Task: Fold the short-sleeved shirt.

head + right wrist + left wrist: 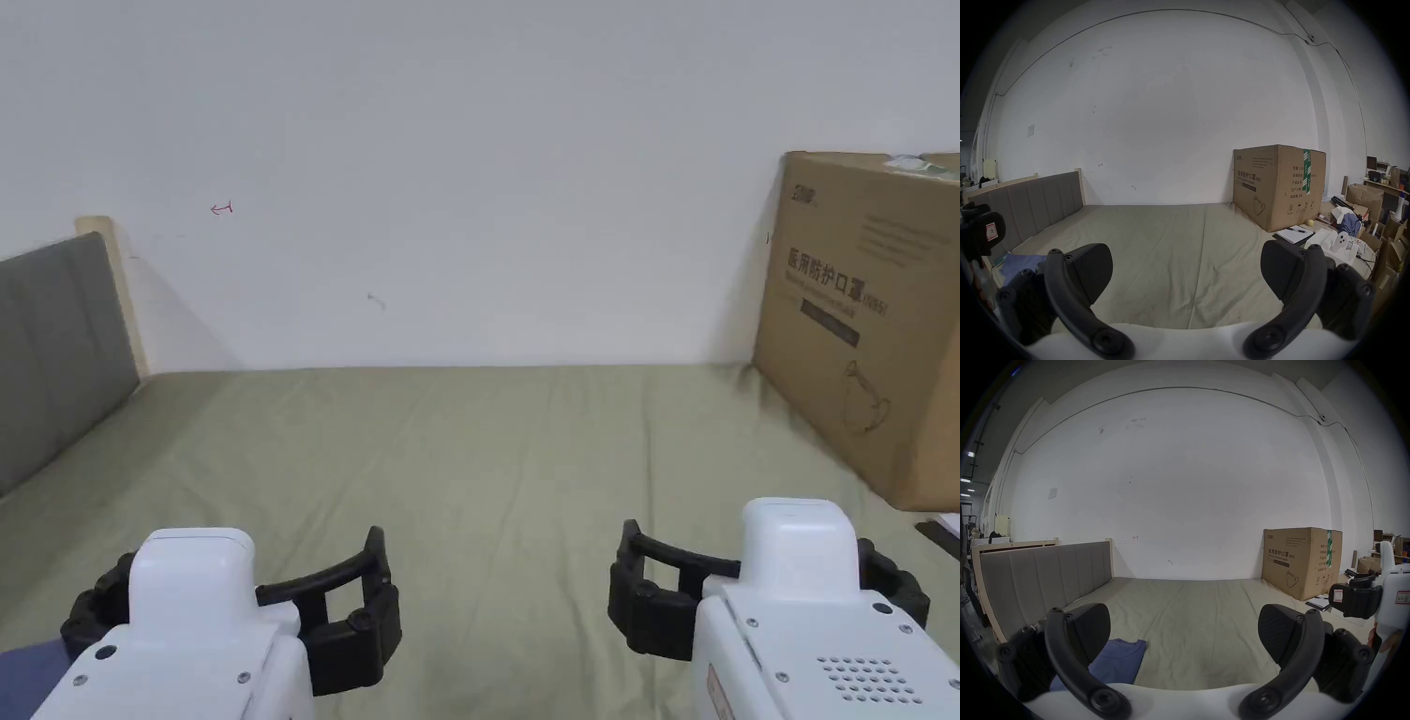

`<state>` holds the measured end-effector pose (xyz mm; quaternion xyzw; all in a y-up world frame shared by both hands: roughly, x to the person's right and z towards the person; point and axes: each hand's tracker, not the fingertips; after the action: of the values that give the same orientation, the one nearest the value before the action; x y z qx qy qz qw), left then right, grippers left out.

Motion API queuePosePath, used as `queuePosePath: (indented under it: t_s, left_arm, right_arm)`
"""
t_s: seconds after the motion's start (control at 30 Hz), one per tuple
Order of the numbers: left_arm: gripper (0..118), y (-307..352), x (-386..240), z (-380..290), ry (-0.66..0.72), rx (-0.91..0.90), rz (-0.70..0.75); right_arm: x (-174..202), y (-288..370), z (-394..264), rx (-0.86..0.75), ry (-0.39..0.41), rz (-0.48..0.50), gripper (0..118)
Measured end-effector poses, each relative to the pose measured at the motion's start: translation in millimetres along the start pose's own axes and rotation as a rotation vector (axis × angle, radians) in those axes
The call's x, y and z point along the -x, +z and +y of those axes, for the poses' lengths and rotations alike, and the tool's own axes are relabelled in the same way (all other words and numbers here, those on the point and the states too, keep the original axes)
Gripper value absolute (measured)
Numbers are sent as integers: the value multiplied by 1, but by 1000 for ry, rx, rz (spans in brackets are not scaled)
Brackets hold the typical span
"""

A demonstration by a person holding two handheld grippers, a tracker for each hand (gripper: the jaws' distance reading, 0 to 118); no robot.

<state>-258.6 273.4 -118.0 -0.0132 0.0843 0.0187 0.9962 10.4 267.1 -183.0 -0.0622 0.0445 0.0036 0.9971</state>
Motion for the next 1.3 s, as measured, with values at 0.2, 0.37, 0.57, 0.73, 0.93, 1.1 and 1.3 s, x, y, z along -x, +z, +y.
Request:
queuePosePath:
  t_s: [0.2, 0.37, 0.57, 0.73, 0.93, 1.1, 1.3]
  left_arm:
    - [118, -1, -1, -1, -5, 5, 2]
    - [118, -1, -1, -2, 6, 5, 1]
    - [118, -2, 1, -3, 10, 11, -3]
    - [118, -3, 3, 0, 9, 7, -5]
    - [118, -2, 1, 3, -1, 3, -6]
    - [118, -1, 1, 3, -23, 5, 10]
    - [118, -3, 26, -7, 465, -34, -105]
  right_arm:
    - [0, 0, 0, 5, 5, -2, 118]
    - [-1, 0, 0, 7, 2, -6, 118]
    - [-1, 0, 6, -19, 12, -16, 118]
    - [-3, 1, 7, -20, -6, -14, 118]
    - [1, 1, 5, -9, 24, -5, 118]
    - [6, 1, 8, -13, 51, -8, 118]
    - [38, 12, 16, -112, 331, -98, 118]
